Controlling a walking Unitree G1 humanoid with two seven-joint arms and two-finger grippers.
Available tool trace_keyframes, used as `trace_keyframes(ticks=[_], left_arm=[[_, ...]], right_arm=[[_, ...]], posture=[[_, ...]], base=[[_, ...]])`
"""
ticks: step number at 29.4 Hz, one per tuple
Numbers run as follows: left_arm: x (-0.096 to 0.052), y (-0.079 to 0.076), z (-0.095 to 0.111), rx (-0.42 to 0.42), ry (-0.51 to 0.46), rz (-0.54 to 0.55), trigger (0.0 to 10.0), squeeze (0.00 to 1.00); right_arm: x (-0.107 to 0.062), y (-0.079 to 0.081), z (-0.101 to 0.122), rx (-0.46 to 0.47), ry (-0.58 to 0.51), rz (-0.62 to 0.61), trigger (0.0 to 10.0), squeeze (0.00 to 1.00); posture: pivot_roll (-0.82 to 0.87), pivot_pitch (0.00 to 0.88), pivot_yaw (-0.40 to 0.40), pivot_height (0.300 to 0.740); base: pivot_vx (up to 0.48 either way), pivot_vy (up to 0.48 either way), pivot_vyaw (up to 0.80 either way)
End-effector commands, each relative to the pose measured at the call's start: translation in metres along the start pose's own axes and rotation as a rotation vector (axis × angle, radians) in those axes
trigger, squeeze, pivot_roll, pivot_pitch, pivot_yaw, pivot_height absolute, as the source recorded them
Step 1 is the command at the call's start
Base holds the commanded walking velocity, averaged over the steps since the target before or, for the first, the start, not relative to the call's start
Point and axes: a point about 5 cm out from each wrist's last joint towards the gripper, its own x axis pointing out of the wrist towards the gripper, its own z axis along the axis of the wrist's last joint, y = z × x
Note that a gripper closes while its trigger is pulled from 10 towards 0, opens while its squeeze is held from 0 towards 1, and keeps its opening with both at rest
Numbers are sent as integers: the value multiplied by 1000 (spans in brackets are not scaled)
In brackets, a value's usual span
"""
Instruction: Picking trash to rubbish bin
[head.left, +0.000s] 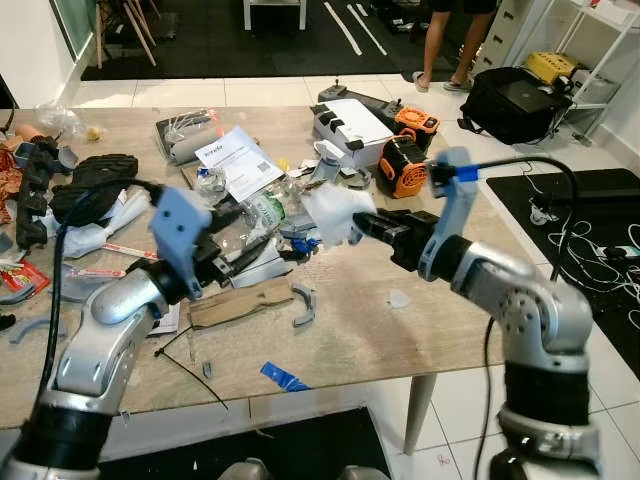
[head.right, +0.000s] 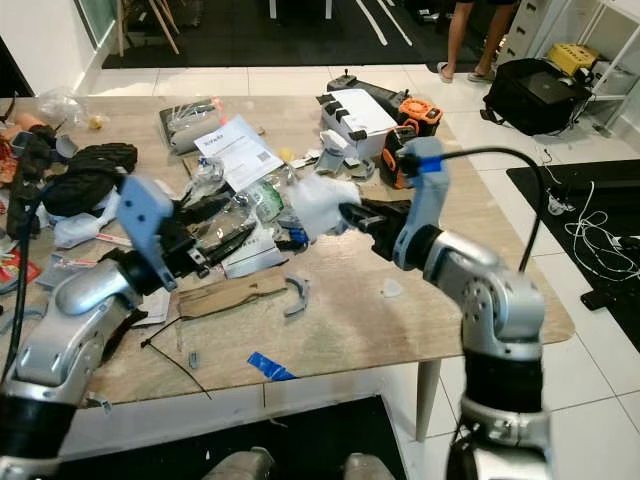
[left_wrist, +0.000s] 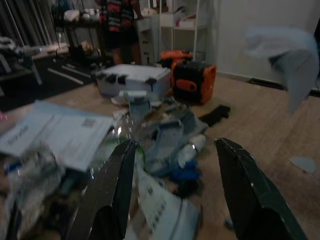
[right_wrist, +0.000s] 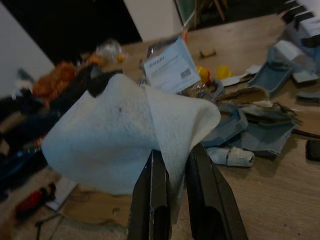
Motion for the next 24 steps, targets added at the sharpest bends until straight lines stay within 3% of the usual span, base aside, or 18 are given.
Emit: trace_keyframes(ticks=[1,7,13,14,18,22,24], left_arm=[[-4,1,-3,-15,-14,30,10000,0],[-6,1,-7,-13,-15,33,10000,0],[3,8,-1,1,-48,61,10000,0],[7,10,0,-18,-61,90,10000,0],[23,10,-9,-98,-50,190,10000,0],[47,-6,-9,-215,-103,181,10000,0],[52,-12,-9,-234,-108,155,10000,0]], right_arm=[[-9,-1,6,18,-88,-11,0,0],[-13,-2,6,13,-168,-23,0,0],[1,-5,12,7,-233,-19,275,0],[4,0,8,11,-234,-6,10000,0],[12,18,-17,-9,-173,66,10000,0],[20,0,-13,-117,-194,-21,10000,0],[21,-2,-14,-126,-189,-30,10000,0]], posture=[[-44,0,-17,740],[-58,0,-11,740],[-47,0,-21,740],[-51,0,-14,740],[-54,0,-21,740],[-50,0,-18,740],[-50,0,-18,740]], base=[[0,0,0],[0,0,0],[0,0,0],[0,0,0],[0,0,0],[0,0,0],[0,0,0]])
